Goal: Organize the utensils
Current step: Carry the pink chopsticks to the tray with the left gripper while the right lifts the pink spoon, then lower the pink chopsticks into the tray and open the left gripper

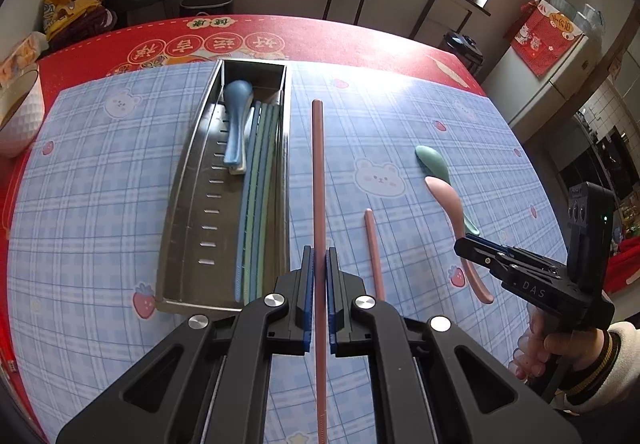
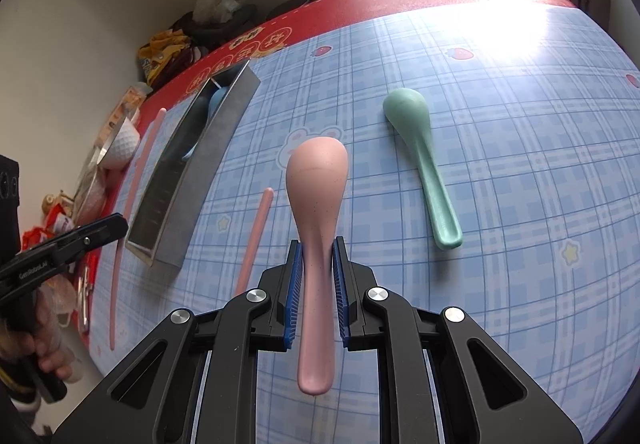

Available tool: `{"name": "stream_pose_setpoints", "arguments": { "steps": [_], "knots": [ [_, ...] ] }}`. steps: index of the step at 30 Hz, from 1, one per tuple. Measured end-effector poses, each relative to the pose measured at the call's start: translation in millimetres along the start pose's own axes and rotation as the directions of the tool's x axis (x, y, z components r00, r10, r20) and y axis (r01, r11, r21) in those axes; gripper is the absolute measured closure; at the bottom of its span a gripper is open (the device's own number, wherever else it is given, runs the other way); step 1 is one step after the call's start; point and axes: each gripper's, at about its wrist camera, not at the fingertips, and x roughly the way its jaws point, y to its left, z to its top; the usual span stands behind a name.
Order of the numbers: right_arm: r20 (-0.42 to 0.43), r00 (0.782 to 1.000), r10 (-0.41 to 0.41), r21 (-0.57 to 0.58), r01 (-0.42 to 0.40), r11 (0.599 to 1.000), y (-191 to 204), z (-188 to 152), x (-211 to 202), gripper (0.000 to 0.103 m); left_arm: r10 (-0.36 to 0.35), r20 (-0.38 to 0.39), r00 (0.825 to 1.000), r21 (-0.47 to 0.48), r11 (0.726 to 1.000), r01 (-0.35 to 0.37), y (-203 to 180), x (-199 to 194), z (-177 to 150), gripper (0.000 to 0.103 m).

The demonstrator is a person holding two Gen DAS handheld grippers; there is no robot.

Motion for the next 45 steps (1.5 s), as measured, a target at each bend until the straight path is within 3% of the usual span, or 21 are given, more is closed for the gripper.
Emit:
{"name": "stream_pose_setpoints", "arguments": {
  "steps": [7, 18, 29, 36, 45],
  "knots": [
    [0.021, 0.999, -0.028, 0.049, 0.027, 0.998, -2, 4, -2, 0.088, 0.030, 0.006, 1.000, 0.007, 1.000, -0.030, 24, 16, 35, 0.097],
    [0.030, 0.994, -0.103, 0.098, 0.100, 0.990, -9, 2, -7, 0.088, 0.013, -0.065, 0.998, 0.024, 1.000, -0.011, 44, 73, 74, 0.097],
    [0.034, 0.992, -0.126, 0.126, 0.120, 0.985, -17, -1, -15, 0.087, 0.022, -0.148, 0.989, 0.029, 0.999, -0.018, 50, 106, 76, 0.097],
    [0.032, 0.992, -0.119, 0.119, 0.115, 0.986, -17, -2, -17, 0.087, 0.026, -0.154, 0.988, 0.034, 0.999, -0.021, 47, 105, 71, 0.096],
    [0.031, 0.994, -0.106, 0.111, 0.102, 0.989, -10, 3, -16, 0.088, 0.089, -0.090, 0.992, 0.078, 0.994, -0.082, 41, 70, 64, 0.073]
  ]
}}
